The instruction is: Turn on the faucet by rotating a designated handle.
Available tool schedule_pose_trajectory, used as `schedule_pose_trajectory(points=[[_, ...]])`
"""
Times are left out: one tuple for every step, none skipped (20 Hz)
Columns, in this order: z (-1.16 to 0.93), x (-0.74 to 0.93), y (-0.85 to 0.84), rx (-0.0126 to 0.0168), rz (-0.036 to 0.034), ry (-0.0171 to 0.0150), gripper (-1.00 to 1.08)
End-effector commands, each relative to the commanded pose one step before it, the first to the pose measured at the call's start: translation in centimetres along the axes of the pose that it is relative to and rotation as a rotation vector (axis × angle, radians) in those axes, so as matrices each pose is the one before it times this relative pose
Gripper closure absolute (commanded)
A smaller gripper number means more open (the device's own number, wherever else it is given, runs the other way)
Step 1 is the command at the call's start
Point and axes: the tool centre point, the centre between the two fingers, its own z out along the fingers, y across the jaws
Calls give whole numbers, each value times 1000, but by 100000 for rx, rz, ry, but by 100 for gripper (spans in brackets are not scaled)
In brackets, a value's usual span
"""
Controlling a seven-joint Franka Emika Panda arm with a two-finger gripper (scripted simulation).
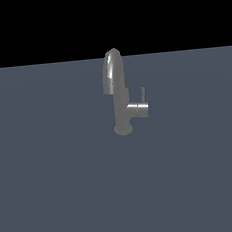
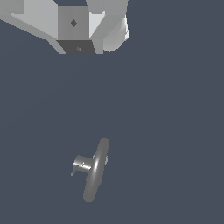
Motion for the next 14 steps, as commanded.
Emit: schedule_pose_trajectory(points=[[0,0,1,0,0,0,108],[-9,1,-29,0,0,0,108],[13,57,32,144,152,-116,108],[4,70,0,177,186,-142,108],[7,100,5,253,266,-204,108],[7,128,4,322,339,-260,108],[9,155,3,393,413,-316,108],[11,186,7,469,493,-378,108],[13,214,7,541,569,-436,108],[15,244,9,616,647,-496,108],[16,273,9,690,725,-556,108],[18,303,11,766,805,-617,108],[20,334,12,844,886,-679,108],[22,365,13,922,968,-742,108]])
